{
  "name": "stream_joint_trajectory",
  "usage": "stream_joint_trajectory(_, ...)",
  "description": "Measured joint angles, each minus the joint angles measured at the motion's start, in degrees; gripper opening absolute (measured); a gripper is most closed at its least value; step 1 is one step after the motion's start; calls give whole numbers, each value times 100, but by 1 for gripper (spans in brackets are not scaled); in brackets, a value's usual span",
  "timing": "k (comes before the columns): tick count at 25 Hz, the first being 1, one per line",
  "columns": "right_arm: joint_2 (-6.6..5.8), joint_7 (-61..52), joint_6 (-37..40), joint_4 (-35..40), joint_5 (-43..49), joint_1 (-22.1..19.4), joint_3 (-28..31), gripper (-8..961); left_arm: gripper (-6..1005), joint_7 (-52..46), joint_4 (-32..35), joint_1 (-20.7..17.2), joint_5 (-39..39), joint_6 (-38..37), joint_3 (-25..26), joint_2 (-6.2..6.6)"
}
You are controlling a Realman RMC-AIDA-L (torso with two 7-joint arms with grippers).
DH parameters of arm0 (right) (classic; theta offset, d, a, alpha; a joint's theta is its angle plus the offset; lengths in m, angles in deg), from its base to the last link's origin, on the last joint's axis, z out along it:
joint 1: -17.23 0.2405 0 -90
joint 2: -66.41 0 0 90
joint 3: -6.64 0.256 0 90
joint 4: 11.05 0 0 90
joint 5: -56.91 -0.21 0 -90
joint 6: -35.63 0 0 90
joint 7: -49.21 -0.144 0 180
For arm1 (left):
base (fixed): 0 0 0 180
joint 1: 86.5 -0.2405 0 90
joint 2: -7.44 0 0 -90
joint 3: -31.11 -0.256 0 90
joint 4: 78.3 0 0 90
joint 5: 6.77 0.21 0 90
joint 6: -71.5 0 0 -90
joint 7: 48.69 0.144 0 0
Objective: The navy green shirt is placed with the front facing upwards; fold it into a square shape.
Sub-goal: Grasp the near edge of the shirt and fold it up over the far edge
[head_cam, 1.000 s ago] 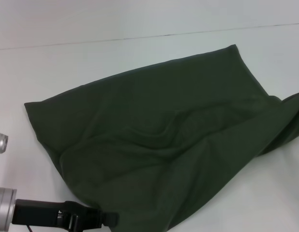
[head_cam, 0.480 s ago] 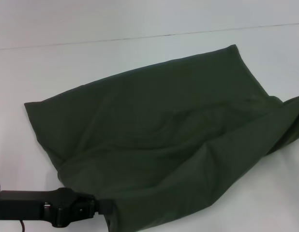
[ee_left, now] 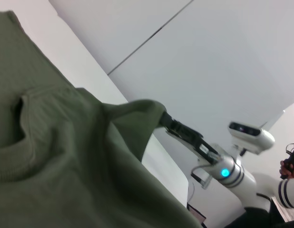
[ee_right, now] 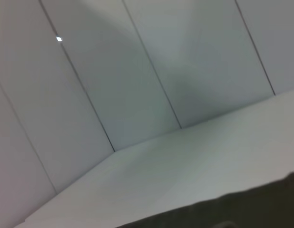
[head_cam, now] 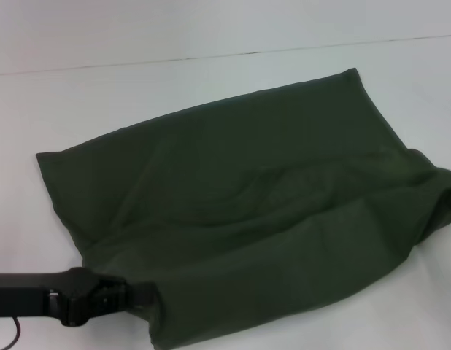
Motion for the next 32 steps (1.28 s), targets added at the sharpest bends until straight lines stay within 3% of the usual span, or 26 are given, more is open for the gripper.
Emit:
stream_joint_trajectory(6,43,286,197,-9,-45,-139,151,46,16,-10,49,99,-4,-17,74,46)
stream_joint_trajectory(14,44,46,186,-11,-59,-27,561,46,16,-82,85,144,-249,93,78,76)
stream_joint_trajectory(20,-30,-365,193,44,-59,229,746,46,15,-215,114,157,-499,128,169,132)
stream_joint_trajectory(32,-316,-952,-61,81,-56,870,742,45,16,-373,173,206,-659,661,743,250)
